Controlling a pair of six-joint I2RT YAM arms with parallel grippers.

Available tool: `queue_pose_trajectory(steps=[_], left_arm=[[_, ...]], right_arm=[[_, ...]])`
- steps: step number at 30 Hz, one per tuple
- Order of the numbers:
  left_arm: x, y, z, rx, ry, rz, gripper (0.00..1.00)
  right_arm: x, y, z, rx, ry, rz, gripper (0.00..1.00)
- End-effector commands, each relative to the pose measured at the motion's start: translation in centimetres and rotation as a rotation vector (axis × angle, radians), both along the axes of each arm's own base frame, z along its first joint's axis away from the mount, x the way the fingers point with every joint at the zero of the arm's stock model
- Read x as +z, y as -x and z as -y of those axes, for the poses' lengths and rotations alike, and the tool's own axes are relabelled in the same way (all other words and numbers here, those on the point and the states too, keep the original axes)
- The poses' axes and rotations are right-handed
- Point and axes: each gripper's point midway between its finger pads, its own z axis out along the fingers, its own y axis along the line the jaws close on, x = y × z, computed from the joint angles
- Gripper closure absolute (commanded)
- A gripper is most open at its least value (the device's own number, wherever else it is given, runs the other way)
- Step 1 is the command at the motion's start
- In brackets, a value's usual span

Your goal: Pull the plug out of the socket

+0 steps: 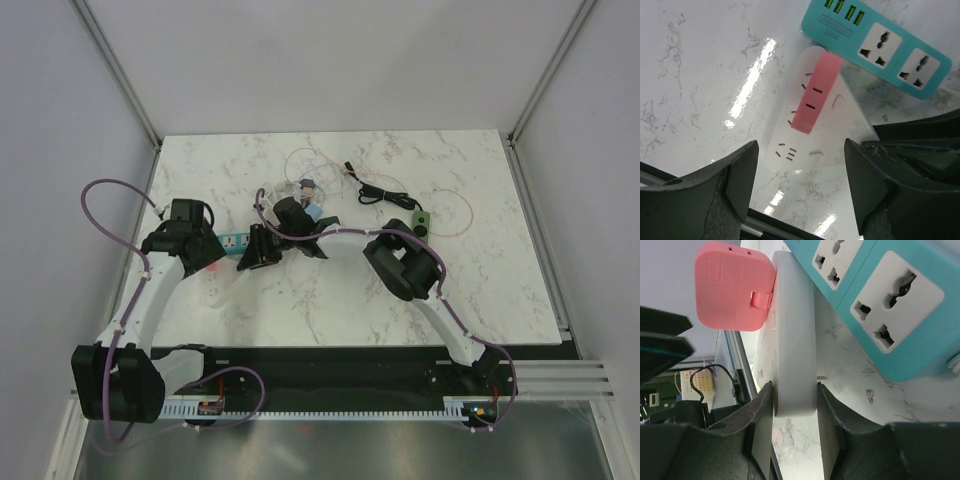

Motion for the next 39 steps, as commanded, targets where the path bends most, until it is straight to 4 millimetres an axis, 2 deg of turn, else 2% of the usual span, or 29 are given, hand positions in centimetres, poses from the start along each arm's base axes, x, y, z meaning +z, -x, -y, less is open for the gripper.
queue_pose_trajectory(steps=[1, 6, 12, 19, 20, 22, 24, 25, 27, 29, 30, 34, 37, 38, 39], left_arm=[[-0.4, -1.1, -1.2, -0.021, -0.042, -0.041, 0.23], [-1.7, -1.7, -0.8, -0.05, -0.003, -0.064, 0.24], [-2.8, -2.5, -0.7, -0.064, -0.001, -0.091, 0.31], [-3.1, -3.4, 0.0, -0.116, 0.027, -0.075, 0.38], [-3.1, -3.4, -0.6, -0.095, 0.033, -0.073, 0.39], [-3.2, -3.4, -0.7, -0.095, 0.038, -0.071, 0.44], [-3.2, -3.4, -0.4, -0.108, 0.053, -0.067, 0.49], [-3.3, -3.4, -0.3, -0.113, 0.057, -0.066, 0.56], [-3.4, -3.4, -0.2, -0.12, 0.062, -0.067, 0.64], [-3.4, -3.4, -0.3, -0.115, 0.061, -0.068, 0.85], [-3.4, -3.4, -0.3, -0.116, 0.061, -0.068, 0.97], [-3.5, -3.3, -0.2, -0.116, 0.063, -0.073, 0.98], [-3.3, -3.3, -0.3, -0.106, 0.063, -0.062, 0.98], [-3.2, -3.3, -0.5, -0.098, 0.058, -0.06, 0.98], [-3.2, -3.2, -0.5, -0.095, 0.057, -0.06, 0.98]], right_arm=[[-2.1, -0.5, 1.2, 0.026, 0.029, 0.03, 1.0], [-1.8, 0.2, 1.3, 0.046, 0.001, 0.021, 1.0], [-1.3, 0.2, 0.9, 0.074, -0.031, 0.012, 1.0], [-1.0, 0.1, 0.8, 0.101, -0.032, 0.002, 0.99], [-0.8, 0.1, 0.7, 0.106, -0.035, 0.009, 0.95], [-0.4, 0.1, 0.8, 0.112, -0.035, 0.014, 0.9], [-0.2, 0.2, 0.8, 0.117, -0.037, 0.018, 0.78], [0.0, 0.2, 0.8, 0.12, -0.038, 0.022, 0.75], [0.5, 0.0, 0.8, 0.121, -0.044, 0.031, 0.66], [1.1, -0.1, 0.8, 0.122, -0.047, 0.038, 0.6], [1.2, -0.3, 0.8, 0.114, -0.045, 0.04, 0.52], [2.0, -0.7, 1.3, 0.076, -0.017, 0.064, 0.36], [3.5, -1.2, 2.1, 0.015, 0.008, 0.092, 0.21], [3.0, -0.9, 2.6, -0.005, 0.028, 0.072, 0.15], [3.1, -0.7, 2.7, -0.018, 0.031, 0.063, 0.13]])
